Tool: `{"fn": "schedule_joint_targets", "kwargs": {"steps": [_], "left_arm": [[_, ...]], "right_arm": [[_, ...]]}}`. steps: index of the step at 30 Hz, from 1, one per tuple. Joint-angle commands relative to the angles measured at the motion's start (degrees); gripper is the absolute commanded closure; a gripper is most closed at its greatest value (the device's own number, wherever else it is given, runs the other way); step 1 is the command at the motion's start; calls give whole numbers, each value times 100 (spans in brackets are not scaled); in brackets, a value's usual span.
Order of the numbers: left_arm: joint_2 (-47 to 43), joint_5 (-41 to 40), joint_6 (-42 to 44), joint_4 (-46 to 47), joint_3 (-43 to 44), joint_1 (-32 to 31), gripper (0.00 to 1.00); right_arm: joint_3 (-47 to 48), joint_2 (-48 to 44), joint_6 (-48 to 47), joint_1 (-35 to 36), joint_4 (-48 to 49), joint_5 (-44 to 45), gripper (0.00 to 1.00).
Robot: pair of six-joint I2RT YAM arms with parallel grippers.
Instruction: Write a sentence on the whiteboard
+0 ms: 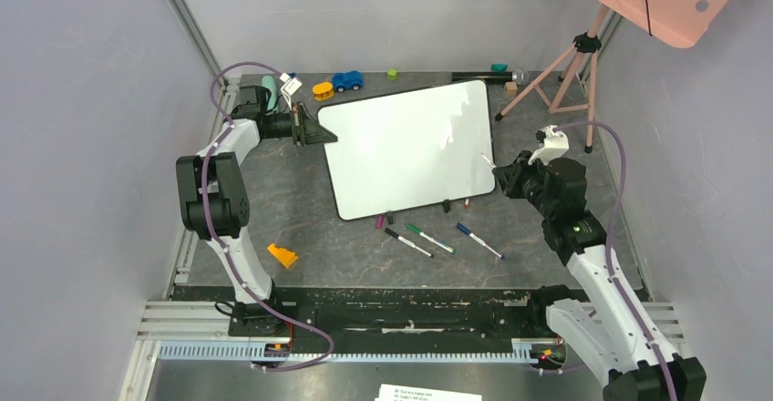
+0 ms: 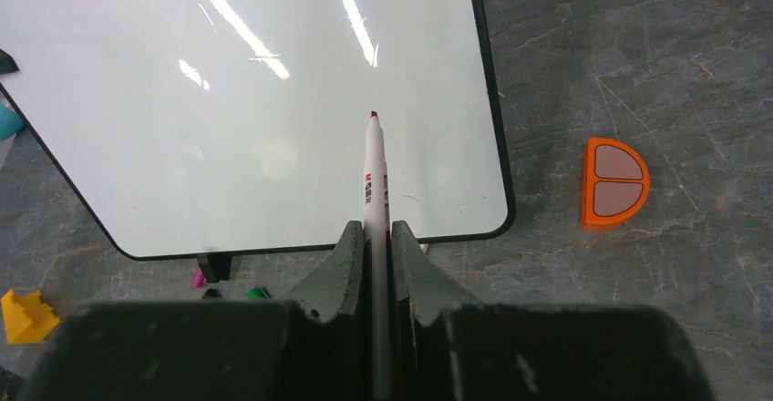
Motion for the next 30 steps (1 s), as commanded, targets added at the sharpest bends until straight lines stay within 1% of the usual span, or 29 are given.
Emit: {"fn": "schedule_joint_targets", "kwargs": {"steps": [1, 3, 5, 10, 13, 16, 17, 19, 21, 22, 23, 25, 26, 30], "left_arm": [[275, -1337, 921, -23, -119, -241, 98], [275, -1331, 923, -31, -117, -251, 98], [292, -1337, 906, -27, -101, -247, 98], [288, -1355, 907, -27, -104, -261, 98], [300, -1360, 886, -27, -87, -259, 98], [310, -1387, 867, -27, -76, -258, 98], [319, -1399, 855, -27, -75, -262, 98], [325, -1416, 853, -27, -64, -260, 98], [324, -1426, 843, -27, -65, -265, 98], [327, -1430, 843, -27, -65, -273, 98], [326, -1433, 839, -27, -55, -274, 98], [332, -1448, 830, -27, -46, -279, 98], [332, -1452, 828, -35, -51, -284, 98], [309, -1470, 899, -88, -56, -299, 98]], "right_arm": [[475, 258, 378, 38, 478, -272, 100], [557, 394, 569, 220, 695, -336, 100], [674, 529, 638, 545, 863, -242, 100], [1256, 1003, 467, 1696, 851, 564, 100], [1804, 1392, 275, 2396, 418, 1452, 100], [2347, 1794, 30, 2902, -217, 2516, 100], [2409, 1862, 32, 2966, -347, 2737, 100], [2307, 1843, 409, 2980, -485, 3407, 100], [2049, 1620, 527, 2979, -521, 3895, 100], [1909, 1487, 575, 2969, -402, 3965, 100], [1739, 1324, 332, 2943, -155, 3804, 100], [1470, 1091, -237, 2944, 379, 2954, 100], [1431, 1055, -287, 2944, 472, 2701, 100], [1631, 1247, -395, 2944, 331, 2519, 100]]}}
